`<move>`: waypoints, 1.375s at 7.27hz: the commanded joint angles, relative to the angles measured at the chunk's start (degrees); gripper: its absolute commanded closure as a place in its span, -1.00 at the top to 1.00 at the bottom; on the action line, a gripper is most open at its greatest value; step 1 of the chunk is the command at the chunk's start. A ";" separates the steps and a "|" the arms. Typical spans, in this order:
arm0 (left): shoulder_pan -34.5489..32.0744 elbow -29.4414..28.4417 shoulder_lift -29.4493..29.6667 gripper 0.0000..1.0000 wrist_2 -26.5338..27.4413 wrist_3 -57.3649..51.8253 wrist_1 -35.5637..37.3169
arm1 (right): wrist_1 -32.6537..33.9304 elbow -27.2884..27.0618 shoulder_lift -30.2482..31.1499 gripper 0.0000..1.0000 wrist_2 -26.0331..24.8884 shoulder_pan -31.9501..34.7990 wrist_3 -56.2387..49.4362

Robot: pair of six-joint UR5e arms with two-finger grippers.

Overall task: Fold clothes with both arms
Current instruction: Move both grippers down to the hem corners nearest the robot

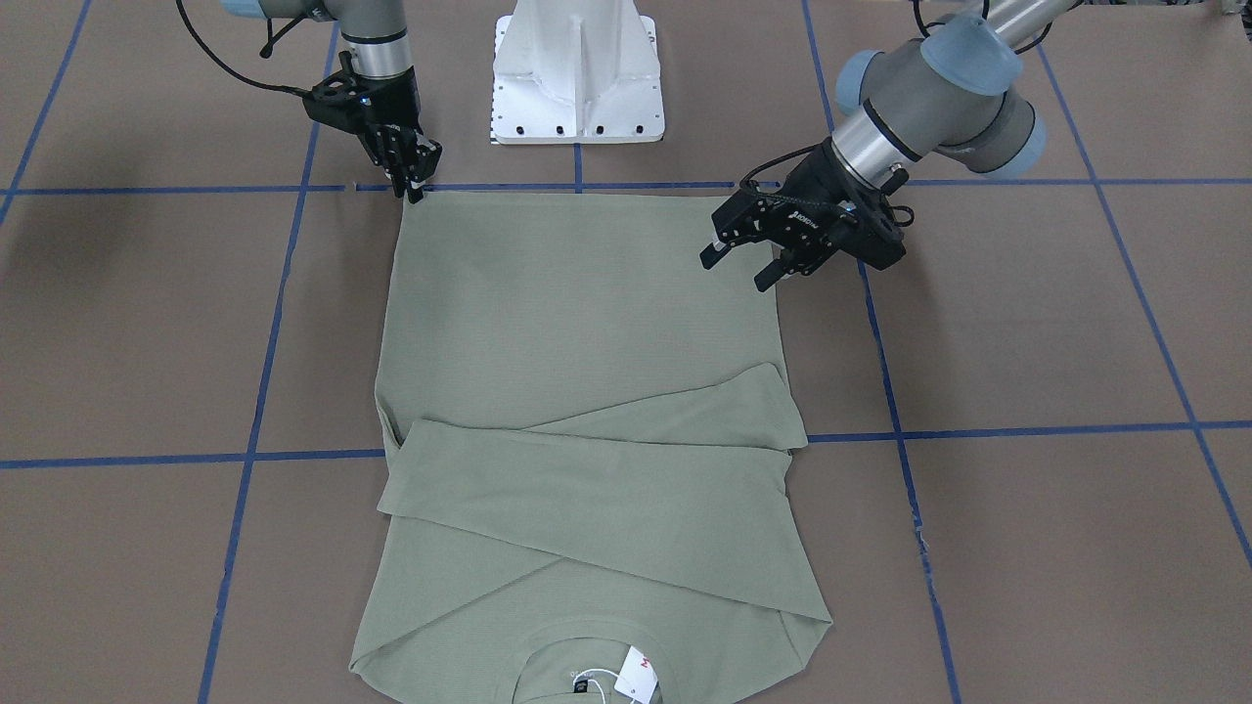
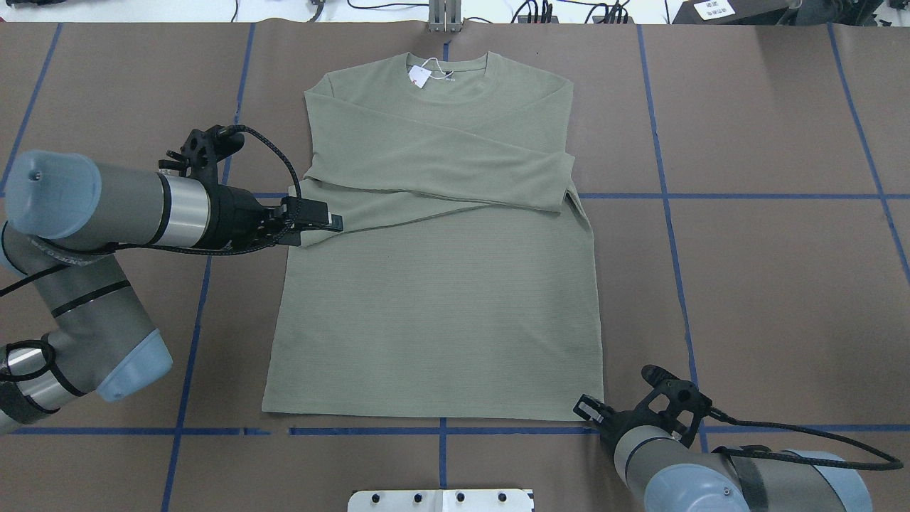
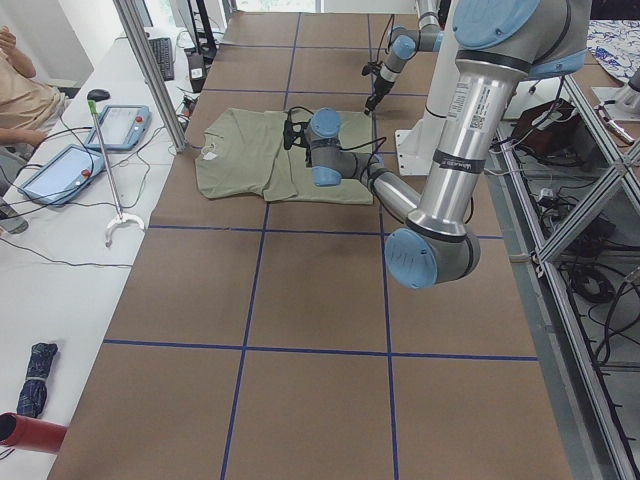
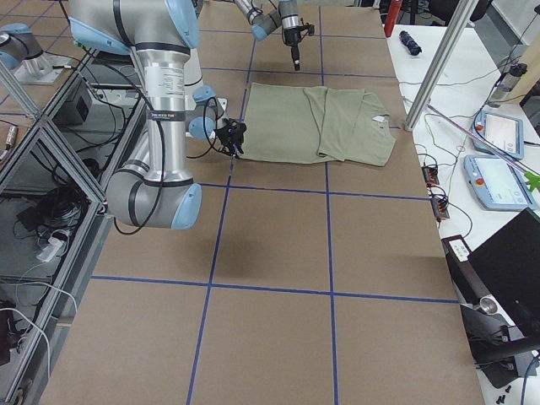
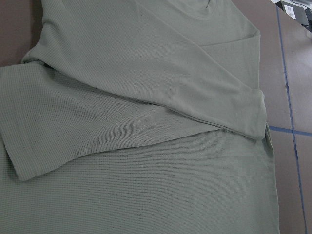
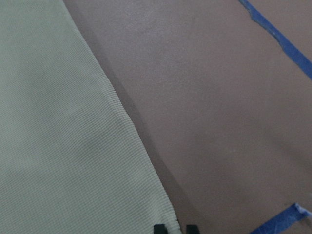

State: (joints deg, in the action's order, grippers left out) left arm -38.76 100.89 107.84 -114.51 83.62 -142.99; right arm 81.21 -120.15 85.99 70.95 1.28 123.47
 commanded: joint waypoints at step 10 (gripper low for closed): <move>22.40 18.29 -13.89 0.74 23.72 18.24 28.18 | -0.17 -5.00 0.14 -1.00 5.60 3.21 -0.51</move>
State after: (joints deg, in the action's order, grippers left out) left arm -19.05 118.96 94.31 -93.24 100.29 -118.37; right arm 81.04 -125.00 86.05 76.06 4.11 122.97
